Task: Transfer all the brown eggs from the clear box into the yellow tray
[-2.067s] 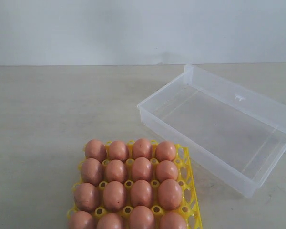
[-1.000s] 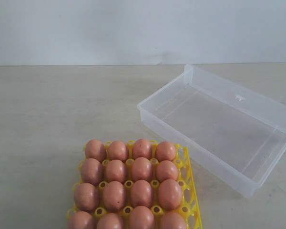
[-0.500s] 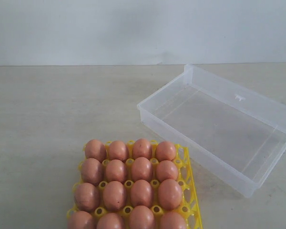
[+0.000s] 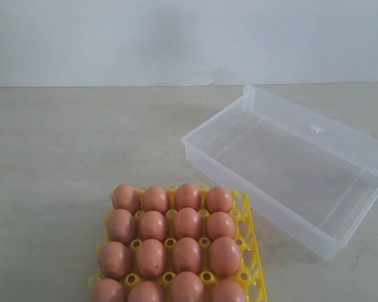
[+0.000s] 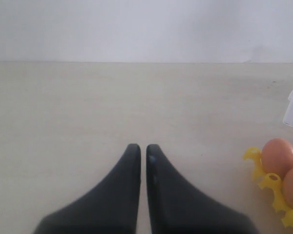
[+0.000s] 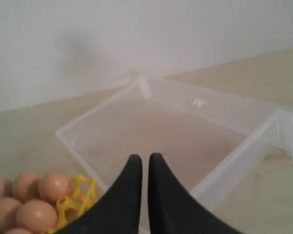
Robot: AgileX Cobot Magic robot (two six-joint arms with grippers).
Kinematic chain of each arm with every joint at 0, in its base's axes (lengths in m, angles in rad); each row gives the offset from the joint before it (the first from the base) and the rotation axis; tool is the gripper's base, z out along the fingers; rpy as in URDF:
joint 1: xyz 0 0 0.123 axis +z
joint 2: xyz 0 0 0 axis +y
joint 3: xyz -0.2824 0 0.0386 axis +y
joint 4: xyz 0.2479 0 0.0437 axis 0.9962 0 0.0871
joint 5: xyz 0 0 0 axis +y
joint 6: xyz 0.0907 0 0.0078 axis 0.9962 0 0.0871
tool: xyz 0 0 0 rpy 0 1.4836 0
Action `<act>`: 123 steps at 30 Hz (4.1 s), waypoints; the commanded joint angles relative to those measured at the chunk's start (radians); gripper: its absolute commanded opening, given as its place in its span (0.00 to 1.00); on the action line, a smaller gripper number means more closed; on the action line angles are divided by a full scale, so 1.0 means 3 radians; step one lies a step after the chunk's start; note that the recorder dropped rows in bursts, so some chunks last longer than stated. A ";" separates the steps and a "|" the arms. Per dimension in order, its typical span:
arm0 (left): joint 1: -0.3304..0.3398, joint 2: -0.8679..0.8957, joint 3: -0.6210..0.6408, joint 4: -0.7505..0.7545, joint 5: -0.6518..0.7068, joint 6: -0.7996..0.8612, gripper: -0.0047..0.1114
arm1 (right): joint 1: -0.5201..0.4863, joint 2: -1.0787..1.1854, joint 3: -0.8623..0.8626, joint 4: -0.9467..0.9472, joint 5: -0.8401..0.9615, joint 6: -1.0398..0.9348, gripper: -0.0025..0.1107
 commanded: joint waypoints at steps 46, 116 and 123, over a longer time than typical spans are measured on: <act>-0.0013 -0.0011 -0.0007 -0.0026 -0.0022 -0.0013 0.08 | -0.0431 0.0023 -0.0002 -0.1290 0.0191 0.0356 0.02; 0.0415 -0.0011 -0.0007 0.0025 0.0148 0.0038 0.08 | -0.0431 0.0023 -0.0002 -0.1277 0.0160 0.0356 0.02; 0.0415 -0.0011 -0.0007 0.0025 0.0148 0.0038 0.08 | -0.0431 0.0023 -0.0002 -0.1277 0.0160 0.0356 0.02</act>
